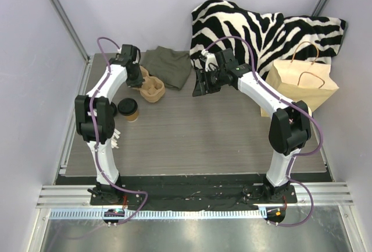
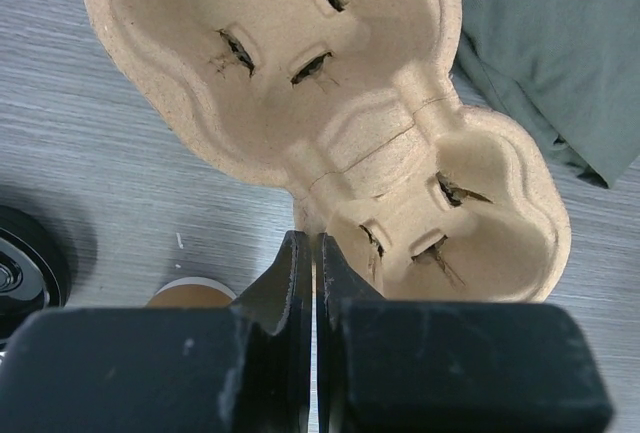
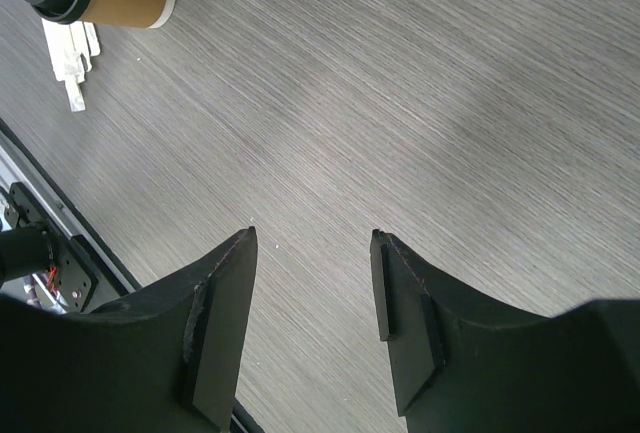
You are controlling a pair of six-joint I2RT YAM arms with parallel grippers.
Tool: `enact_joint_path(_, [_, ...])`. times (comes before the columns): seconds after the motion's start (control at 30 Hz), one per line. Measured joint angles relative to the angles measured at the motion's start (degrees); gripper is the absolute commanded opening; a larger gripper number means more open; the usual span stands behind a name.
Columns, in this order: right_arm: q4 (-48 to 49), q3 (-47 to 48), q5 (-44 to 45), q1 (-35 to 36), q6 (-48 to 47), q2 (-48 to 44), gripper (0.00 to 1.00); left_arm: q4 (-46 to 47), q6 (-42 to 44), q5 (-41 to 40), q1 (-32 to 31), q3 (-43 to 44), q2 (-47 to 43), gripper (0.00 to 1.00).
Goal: Pack the takeout coffee
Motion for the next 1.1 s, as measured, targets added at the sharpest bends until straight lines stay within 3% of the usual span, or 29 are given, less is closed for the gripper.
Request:
enact_joint_path(0.47, [0.28,0.09,-0.68,0.0,0.13,0.22,0.56,0.2,1.27,0.46,0.02,-0.24,-4.63,0.0])
enact_joint_path(0.77, [4.92,5.09,-4.92,0.04,4.52,6.51,0.53,2.1,1.42,1.6,0.04,-2.1,-6.12,0.0])
enact_joint_path(1.1, [12.68,12.22,-4.61,3.41,4.31,11.19,0.6,5.79,-0.85,7.39,3.78,-7.48,-8.66,0.0])
